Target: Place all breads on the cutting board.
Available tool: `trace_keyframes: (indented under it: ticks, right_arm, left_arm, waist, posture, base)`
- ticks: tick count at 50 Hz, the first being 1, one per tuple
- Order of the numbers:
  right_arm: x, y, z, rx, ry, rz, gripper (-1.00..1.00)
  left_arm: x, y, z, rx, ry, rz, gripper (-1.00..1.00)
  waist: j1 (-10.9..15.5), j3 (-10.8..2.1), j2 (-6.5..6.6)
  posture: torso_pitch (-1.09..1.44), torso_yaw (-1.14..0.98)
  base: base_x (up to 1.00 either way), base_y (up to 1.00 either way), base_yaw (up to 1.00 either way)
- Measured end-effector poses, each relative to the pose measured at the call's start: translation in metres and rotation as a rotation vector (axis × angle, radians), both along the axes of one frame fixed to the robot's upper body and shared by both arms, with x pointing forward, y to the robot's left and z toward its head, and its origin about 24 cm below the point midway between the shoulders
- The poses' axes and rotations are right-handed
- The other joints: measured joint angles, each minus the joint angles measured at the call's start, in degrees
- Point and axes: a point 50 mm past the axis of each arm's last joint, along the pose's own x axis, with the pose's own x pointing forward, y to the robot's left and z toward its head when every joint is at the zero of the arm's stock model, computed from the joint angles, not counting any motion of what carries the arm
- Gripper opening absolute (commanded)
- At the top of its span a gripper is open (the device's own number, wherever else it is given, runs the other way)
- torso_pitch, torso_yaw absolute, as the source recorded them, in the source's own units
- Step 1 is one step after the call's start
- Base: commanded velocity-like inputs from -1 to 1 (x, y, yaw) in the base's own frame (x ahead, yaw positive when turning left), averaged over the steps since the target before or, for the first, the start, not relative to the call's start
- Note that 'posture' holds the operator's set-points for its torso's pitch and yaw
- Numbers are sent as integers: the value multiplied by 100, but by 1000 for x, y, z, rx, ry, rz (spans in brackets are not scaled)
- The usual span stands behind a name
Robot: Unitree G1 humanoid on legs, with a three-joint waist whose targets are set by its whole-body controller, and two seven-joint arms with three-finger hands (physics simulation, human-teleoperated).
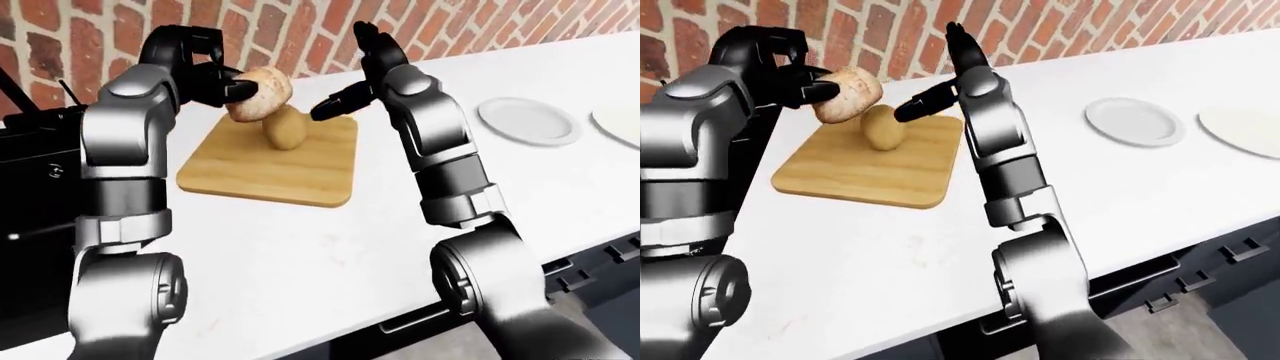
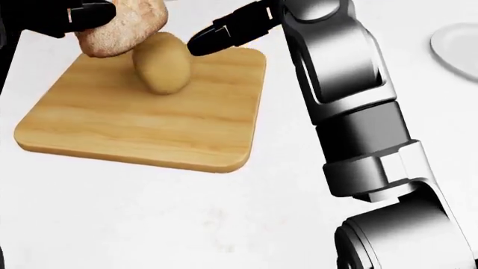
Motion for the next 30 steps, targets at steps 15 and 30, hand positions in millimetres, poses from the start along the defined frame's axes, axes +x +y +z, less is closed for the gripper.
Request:
trace_keyframes:
  ticks: [15,30]
  right_arm:
    - [2,-10,-3,10,23,-27,100]
    - [1,-20,18,30,-27,-52,100]
  left_arm:
    - [-25,7,13,54,-21,-15,-100]
    - [-38,23,1,108,36,-9,-100]
  waist:
    - [12,37,25]
    - [17,27,10]
  posture:
    - [0,0]
    - [0,0]
  base:
    - [0,0,0]
    - [0,0,0]
